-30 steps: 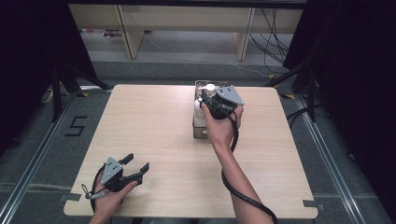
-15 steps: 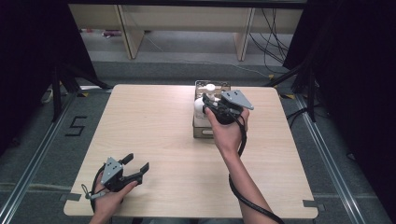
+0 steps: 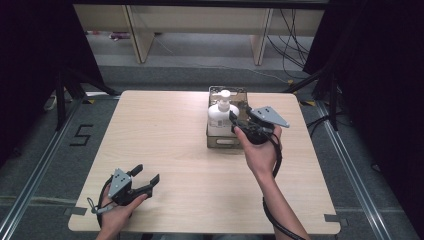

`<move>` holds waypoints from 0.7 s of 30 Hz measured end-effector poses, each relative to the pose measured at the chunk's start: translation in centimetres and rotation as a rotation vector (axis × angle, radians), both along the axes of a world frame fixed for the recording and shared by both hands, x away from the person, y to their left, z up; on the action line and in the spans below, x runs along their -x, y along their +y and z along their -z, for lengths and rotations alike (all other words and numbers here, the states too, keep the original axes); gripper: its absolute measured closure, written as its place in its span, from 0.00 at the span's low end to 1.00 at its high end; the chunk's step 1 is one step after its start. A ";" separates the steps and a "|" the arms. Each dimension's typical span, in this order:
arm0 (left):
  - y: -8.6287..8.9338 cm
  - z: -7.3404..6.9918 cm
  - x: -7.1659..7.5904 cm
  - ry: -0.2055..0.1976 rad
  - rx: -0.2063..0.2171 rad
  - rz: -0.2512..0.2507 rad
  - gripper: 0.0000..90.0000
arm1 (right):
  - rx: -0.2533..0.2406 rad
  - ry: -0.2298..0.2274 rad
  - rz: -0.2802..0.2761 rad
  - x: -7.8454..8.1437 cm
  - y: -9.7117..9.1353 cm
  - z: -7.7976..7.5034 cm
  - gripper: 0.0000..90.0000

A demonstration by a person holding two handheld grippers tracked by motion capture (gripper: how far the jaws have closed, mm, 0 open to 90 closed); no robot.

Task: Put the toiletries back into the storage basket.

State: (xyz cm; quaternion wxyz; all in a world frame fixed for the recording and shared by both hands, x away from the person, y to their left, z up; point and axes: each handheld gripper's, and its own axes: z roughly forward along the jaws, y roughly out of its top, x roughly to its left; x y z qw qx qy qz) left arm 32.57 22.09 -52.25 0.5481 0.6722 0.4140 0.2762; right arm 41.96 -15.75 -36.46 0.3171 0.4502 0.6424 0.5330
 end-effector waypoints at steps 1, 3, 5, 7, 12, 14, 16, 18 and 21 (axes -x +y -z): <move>0.0 0.0 0.0 -0.001 -0.001 0.000 0.27 | 0.003 0.006 -0.001 0.2 -0.4 0.2 0.47; 0.0 0.0 0.0 -0.004 -0.002 0.000 0.27 | 0.009 0.019 0.004 0.5 -1.0 0.6 0.47; 0.0 0.0 0.0 -0.006 -0.006 0.003 0.27 | 0.028 0.028 0.005 0.8 -1.5 1.2 0.48; 0.0 0.0 0.0 -0.006 -0.005 0.003 0.27 | 0.060 0.035 0.001 1.2 -2.0 1.7 0.49; 0.0 0.0 0.0 -0.007 -0.009 0.002 0.27 | 0.064 0.067 0.015 2.2 -3.4 3.5 0.51; 0.0 0.0 0.0 -0.007 -0.010 0.001 0.27 | 0.061 0.075 0.017 2.6 -3.9 4.0 0.52; 0.0 0.1 -0.1 -0.014 -0.003 0.004 0.27 | 0.078 0.071 0.030 3.1 -4.5 4.6 0.53; -0.1 0.1 -0.1 -0.016 -0.002 0.004 0.27 | 0.068 0.084 0.031 3.6 -5.3 5.4 0.54; -0.1 0.1 -0.1 -0.018 -0.004 0.003 0.27 | 0.080 0.106 0.038 4.0 -5.9 6.0 0.55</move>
